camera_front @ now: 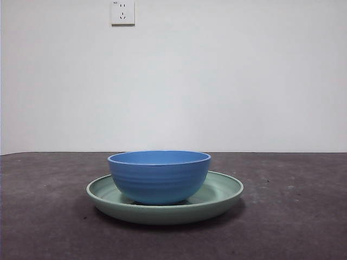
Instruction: Pick up the blue bowl, put it on the green plate, put it on desk
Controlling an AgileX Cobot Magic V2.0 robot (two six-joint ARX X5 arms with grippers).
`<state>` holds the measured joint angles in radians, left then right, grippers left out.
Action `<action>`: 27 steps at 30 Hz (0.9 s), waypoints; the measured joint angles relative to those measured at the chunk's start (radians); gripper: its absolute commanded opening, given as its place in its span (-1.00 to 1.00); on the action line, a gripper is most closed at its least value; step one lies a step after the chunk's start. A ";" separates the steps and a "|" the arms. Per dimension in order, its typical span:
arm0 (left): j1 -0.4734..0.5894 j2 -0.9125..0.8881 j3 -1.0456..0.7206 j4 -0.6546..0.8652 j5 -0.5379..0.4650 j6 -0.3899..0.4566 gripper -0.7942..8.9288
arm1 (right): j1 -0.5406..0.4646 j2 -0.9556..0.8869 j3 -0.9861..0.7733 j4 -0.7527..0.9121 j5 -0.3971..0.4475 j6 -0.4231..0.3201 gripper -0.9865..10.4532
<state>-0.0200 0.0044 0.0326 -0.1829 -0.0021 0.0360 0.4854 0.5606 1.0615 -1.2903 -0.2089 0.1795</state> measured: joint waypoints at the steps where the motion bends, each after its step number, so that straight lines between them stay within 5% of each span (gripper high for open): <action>1: 0.000 0.000 0.000 0.000 0.000 0.000 -0.80 | 0.000 0.000 0.000 0.000 0.000 0.000 -0.78; 18: 0.000 0.000 0.000 0.000 0.000 0.000 -0.80 | -0.058 -0.030 -0.002 0.023 0.001 -0.032 -0.78; 27: 0.000 0.000 0.000 0.000 0.000 0.000 -0.80 | -0.266 -0.229 -0.329 0.591 0.000 -0.159 -0.78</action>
<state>-0.0200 0.0044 0.0322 -0.1825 -0.0021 0.0360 0.2199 0.3321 0.7322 -0.6998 -0.2089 0.0204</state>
